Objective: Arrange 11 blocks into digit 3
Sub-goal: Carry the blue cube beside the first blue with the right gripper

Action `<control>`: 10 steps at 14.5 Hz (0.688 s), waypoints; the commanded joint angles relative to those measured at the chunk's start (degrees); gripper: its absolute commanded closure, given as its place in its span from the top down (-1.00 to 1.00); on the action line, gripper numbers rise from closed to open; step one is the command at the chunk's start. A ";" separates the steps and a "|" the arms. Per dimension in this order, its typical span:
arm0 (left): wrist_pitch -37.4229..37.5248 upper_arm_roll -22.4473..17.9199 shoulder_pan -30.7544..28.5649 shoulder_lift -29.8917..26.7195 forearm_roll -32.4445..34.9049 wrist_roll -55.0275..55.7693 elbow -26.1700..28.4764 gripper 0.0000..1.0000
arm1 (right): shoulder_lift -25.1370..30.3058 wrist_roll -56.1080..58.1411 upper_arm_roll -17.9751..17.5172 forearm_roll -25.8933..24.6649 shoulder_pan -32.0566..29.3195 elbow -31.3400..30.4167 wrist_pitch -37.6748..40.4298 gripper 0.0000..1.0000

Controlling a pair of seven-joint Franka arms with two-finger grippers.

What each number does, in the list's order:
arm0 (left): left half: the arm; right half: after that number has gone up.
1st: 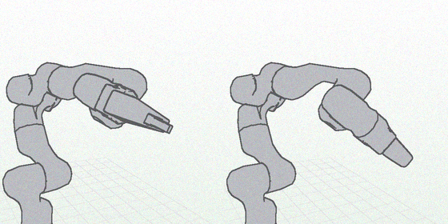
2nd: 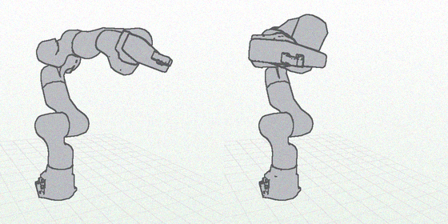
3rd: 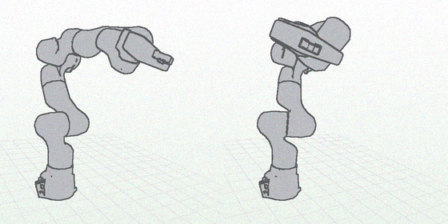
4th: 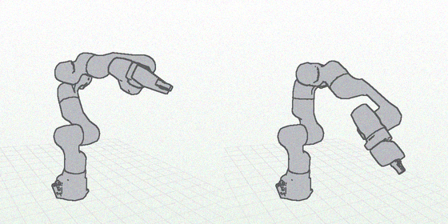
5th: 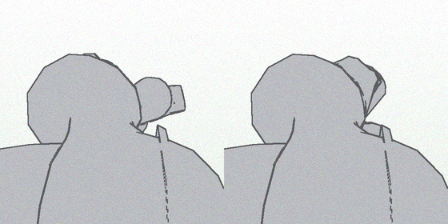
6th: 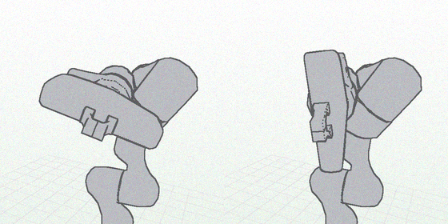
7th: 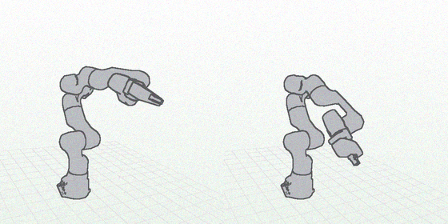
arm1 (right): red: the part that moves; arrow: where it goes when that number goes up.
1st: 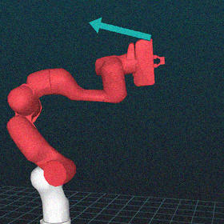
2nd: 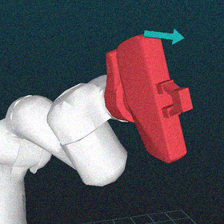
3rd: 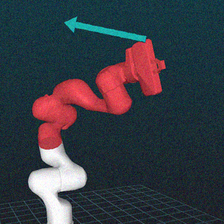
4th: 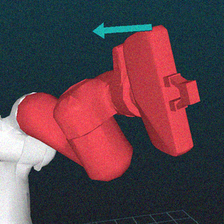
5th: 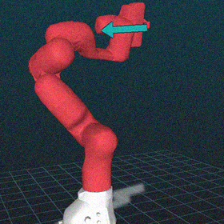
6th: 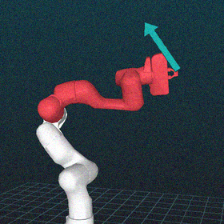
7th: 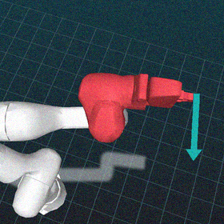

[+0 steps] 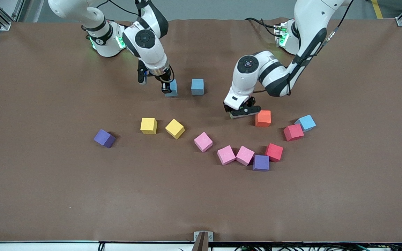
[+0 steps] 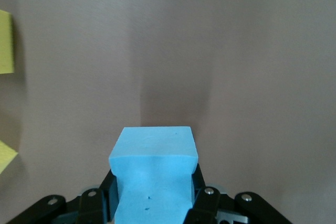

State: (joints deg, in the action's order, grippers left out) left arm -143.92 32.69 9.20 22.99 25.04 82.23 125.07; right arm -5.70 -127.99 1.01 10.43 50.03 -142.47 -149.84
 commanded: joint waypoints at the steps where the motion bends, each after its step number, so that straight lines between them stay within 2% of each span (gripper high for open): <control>1: 1.28 1.59 0.30 -0.76 -0.78 21.94 0.17 0.01 | -1.68 -1.30 0.22 3.36 2.26 -0.62 -2.92 -1.00; 6: 1.28 3.00 3.36 0.47 -2.36 51.05 0.26 0.01 | -5.55 -1.48 0.14 4.07 3.93 2.02 -2.83 -1.00; 10: 1.36 2.91 6.18 1.78 -4.29 68.91 0.17 0.01 | -7.22 -1.57 0.14 4.33 4.55 3.95 -2.83 -1.00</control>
State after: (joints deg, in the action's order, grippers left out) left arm -143.23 35.54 14.64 24.23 22.38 144.47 125.40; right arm -12.06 -128.87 1.00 13.46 53.79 -139.73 -152.36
